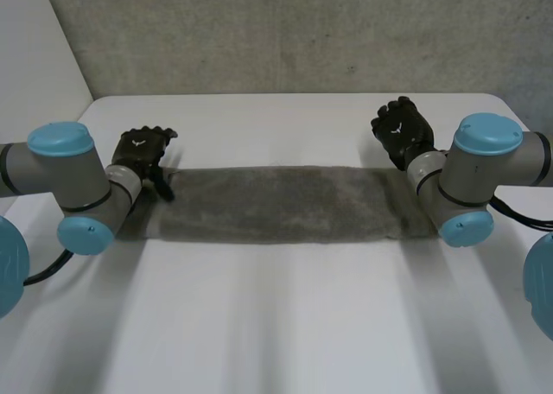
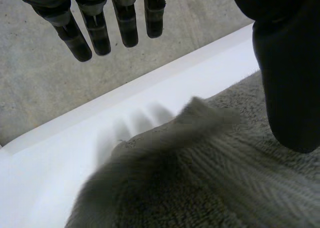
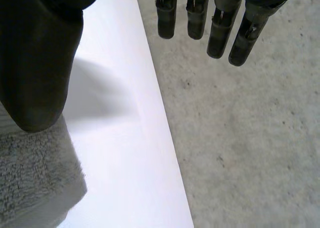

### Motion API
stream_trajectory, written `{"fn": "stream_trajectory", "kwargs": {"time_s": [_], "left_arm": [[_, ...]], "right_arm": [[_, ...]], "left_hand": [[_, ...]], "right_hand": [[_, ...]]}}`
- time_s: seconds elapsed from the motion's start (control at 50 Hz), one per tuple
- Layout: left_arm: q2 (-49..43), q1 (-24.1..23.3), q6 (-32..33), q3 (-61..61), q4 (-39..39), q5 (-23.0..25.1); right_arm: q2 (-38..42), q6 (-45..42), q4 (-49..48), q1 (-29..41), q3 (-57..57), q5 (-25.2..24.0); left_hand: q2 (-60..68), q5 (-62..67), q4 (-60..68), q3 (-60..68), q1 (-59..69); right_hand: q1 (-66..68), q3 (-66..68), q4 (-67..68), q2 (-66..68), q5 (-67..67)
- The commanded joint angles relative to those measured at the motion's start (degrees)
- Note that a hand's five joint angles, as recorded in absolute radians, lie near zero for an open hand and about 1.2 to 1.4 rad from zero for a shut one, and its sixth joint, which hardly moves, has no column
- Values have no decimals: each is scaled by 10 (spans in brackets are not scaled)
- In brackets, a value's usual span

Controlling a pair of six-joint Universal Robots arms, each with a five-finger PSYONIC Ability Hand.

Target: Fold the towel.

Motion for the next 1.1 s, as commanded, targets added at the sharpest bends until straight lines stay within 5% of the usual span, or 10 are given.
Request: {"fn": "stream_trajectory", "kwargs": {"time_s": [0.02, 0.28, 0.52, 0.62, 0.66, 0.76, 1.1], "left_arm": [[72, 2, -4, -59, -14, -1], [267, 13, -4, -291, 17, 9], [309, 3, -4, -397, 121, 9], [308, 4, -4, -397, 123, 9], [307, 3, -4, -398, 123, 9], [307, 6, -4, -405, 124, 9], [309, 8, -4, -418, 136, 9]], "right_arm": [[-31, 21, 9, 2, 45, 33], [-252, 142, 80, -10, 305, 37], [-253, 146, 139, -45, 359, 32], [-228, 146, 118, -61, 354, 30], [-208, 146, 96, -70, 346, 31], [-205, 145, 71, -106, 341, 29], [-249, 130, 75, -244, 315, 10]], "left_hand": [[-50, -131, -47, -46, -50], [-51, -133, -49, -48, -52], [-51, -133, -49, -48, -52], [-51, -133, -49, -48, -52], [-51, -133, -49, -48, -52], [-51, -133, -49, -48, -52], [-51, -133, -49, -48, -52]], "right_hand": [[-40, -34, -41, -38, -30], [-40, -34, -41, -38, -30], [-32, -27, -33, -31, -22], [107, 113, 106, 109, 118], [385, 391, 384, 386, 395], [660, 665, 658, 661, 670], [660, 666, 659, 662, 670]]}}
